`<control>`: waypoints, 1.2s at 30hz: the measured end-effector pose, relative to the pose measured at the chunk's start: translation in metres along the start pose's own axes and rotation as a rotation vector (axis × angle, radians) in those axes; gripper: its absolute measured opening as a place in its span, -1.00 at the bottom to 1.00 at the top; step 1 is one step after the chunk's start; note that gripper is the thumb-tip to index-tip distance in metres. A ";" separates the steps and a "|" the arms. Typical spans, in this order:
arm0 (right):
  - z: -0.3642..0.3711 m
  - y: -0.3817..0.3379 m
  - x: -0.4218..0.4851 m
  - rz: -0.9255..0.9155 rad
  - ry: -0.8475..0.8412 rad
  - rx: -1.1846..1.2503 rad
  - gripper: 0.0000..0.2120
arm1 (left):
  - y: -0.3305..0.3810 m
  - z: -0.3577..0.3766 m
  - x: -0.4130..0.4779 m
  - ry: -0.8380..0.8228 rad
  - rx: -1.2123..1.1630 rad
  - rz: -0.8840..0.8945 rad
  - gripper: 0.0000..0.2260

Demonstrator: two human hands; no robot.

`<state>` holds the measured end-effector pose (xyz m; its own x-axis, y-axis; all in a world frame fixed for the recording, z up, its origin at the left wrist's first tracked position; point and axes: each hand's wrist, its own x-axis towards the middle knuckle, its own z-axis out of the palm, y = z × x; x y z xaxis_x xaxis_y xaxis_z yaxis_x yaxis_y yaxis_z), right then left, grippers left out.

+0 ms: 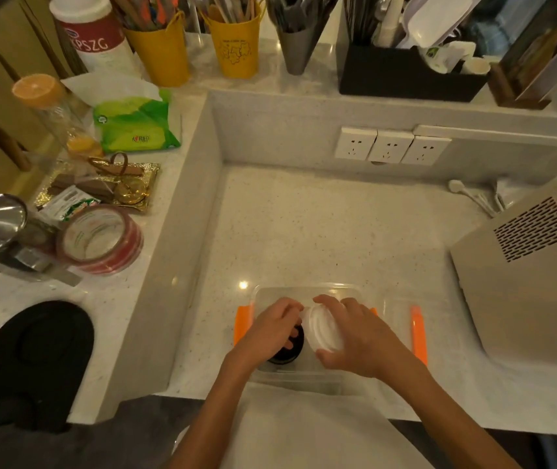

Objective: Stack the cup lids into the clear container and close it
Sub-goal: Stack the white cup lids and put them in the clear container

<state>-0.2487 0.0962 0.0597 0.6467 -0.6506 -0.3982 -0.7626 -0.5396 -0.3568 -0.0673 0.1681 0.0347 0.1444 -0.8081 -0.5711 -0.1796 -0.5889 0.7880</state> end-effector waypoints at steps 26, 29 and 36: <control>0.073 -0.009 0.047 0.258 -0.158 -0.302 0.03 | -0.037 0.036 0.034 0.025 0.932 0.065 -0.54; 0.074 -0.009 0.047 0.256 -0.146 -0.293 0.00 | -0.039 0.036 0.035 0.028 0.931 0.073 -0.54; 0.067 -0.009 0.040 0.241 -0.135 -0.237 -0.08 | -0.039 0.035 0.035 0.029 0.914 0.085 -0.55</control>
<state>-0.2149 0.1111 -0.0095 0.4320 -0.7065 -0.5605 -0.8661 -0.4983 -0.0395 -0.0894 0.1627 -0.0241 0.1178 -0.8558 -0.5038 -0.8886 -0.3173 0.3313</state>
